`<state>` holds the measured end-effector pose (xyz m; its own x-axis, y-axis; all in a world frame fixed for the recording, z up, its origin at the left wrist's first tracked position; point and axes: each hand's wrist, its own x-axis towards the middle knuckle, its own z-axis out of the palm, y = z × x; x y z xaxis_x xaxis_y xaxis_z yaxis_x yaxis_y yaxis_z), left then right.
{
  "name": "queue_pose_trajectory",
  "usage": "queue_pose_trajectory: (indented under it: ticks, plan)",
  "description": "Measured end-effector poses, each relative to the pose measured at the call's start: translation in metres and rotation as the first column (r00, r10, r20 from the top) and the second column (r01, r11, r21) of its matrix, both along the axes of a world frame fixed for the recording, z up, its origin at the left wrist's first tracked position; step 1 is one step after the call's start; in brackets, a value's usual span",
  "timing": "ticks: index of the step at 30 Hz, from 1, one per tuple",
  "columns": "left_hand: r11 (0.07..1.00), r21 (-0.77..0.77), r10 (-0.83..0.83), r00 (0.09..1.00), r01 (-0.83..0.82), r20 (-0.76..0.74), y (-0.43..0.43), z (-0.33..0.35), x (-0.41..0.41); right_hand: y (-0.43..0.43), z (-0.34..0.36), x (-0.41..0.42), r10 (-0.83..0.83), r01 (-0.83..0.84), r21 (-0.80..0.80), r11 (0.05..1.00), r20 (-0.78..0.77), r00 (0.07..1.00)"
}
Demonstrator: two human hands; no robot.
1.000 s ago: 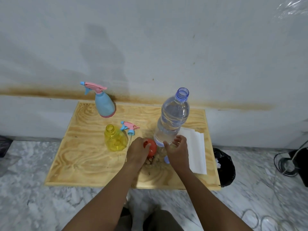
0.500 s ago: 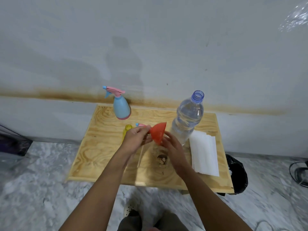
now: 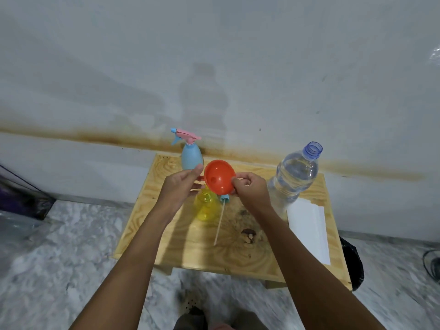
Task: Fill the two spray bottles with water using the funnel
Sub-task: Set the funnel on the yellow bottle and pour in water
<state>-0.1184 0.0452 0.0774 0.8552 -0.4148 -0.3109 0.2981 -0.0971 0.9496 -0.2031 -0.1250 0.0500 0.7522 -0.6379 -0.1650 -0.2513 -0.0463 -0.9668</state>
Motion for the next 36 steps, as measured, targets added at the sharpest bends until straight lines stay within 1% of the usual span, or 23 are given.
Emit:
queue_pose_trajectory:
  ticks: [2,4,6,9,11,15,21,25,28,32,36]
  plan:
    - [0.999,0.049,-0.026,0.998,0.023,0.062,0.000,-0.001,0.003,0.002,0.002,0.005,0.026,-0.028,-0.058,0.998,-0.024,0.999]
    - [0.997,0.074,-0.030,0.995,0.024,0.091,0.000,-0.004,0.005,0.004,0.003,0.008,0.032,-0.037,-0.117,0.992,-0.045,0.998]
    - [0.995,0.097,-0.010,0.994,-0.001,0.110,0.001,-0.007,0.007,0.007,0.005,0.010,0.027,-0.038,-0.168,0.985,-0.066,0.997]
    - [0.991,0.126,0.025,0.991,-0.042,0.133,0.002,-0.012,0.010,0.010,0.006,0.011,0.020,-0.036,-0.192,0.981,-0.084,0.996]
    - [0.989,0.138,0.028,0.990,-0.048,0.140,0.003,-0.016,0.011,0.012,0.007,0.012,0.019,-0.040,-0.194,0.980,-0.108,0.994]
    - [0.984,0.173,0.019,0.993,-0.040,0.120,0.004,-0.026,0.014,0.017,0.005,0.013,0.031,-0.051,-0.143,0.988,-0.144,0.989]
    - [0.979,0.187,0.060,0.994,-0.077,0.096,0.002,-0.031,0.015,0.022,0.000,0.014,0.025,-0.039,-0.106,0.994,-0.129,0.991]
    - [0.980,0.165,0.097,0.991,-0.112,0.093,0.000,-0.032,0.011,0.021,-0.001,0.010,0.019,-0.031,-0.104,0.994,-0.112,0.994]
    - [0.982,0.153,0.092,0.989,-0.109,0.116,0.000,-0.034,0.005,0.017,-0.007,0.004,-0.015,0.001,-0.128,0.992,-0.107,0.994]
    - [0.987,0.120,0.097,0.991,-0.108,0.090,0.002,-0.034,-0.002,0.011,-0.014,-0.011,-0.102,0.073,-0.227,0.971,-0.121,0.987]
    - [0.981,0.033,0.192,0.981,-0.191,-0.028,0.000,-0.033,-0.006,0.006,-0.019,-0.035,-0.215,0.170,-0.366,0.915,-0.088,0.973]
